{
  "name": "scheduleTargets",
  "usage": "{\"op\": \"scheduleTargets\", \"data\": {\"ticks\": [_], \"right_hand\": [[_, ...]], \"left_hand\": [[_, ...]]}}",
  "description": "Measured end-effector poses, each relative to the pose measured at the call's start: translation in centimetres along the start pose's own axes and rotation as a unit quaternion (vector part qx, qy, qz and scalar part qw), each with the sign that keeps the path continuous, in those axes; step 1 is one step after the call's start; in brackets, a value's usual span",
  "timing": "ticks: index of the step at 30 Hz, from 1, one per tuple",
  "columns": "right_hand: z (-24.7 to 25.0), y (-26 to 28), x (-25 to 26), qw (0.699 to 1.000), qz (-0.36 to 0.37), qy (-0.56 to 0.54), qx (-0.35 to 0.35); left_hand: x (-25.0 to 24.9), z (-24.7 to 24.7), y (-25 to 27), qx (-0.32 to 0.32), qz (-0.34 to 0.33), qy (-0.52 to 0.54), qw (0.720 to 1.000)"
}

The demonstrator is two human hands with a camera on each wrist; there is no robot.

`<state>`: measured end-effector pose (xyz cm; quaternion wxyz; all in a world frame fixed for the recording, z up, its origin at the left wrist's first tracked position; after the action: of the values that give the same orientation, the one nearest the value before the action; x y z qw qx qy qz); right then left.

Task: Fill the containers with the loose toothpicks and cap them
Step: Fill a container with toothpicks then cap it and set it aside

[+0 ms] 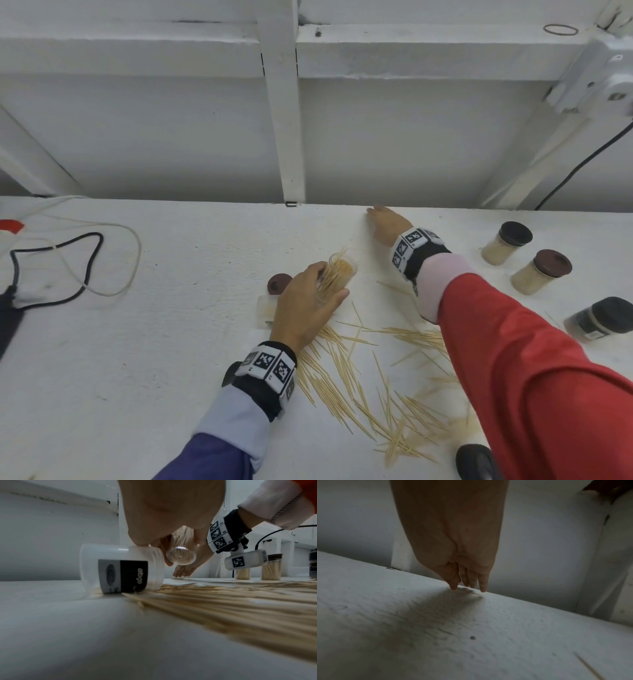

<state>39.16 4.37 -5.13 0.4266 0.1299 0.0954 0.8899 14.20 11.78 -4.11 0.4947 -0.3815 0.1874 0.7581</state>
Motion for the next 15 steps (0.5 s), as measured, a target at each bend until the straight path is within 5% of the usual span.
{"op": "scheduleTargets", "data": {"ticks": [5,15], "right_hand": [[-0.1,-0.7,-0.2,0.999,-0.014,0.016,-0.049],[0.0,0.4,-0.9,0.999,-0.010,0.008,-0.041]], "left_hand": [[0.1,-0.1,-0.1,0.002,-0.004,-0.006,1.000],[-0.1,-0.2,0.0,0.006,-0.019,-0.017,1.000]]}}
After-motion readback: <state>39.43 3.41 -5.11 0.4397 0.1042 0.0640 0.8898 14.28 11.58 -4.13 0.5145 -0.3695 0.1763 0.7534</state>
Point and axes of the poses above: each hand's wrist, its own y-axis away from the middle knuckle, its own z-axis out of the back of the hand, x = y × z, the point moved 3 cm from there along -y, towards the middle knuckle, and after that the axes turned 1 degree about -z, right-handed, at the moved point
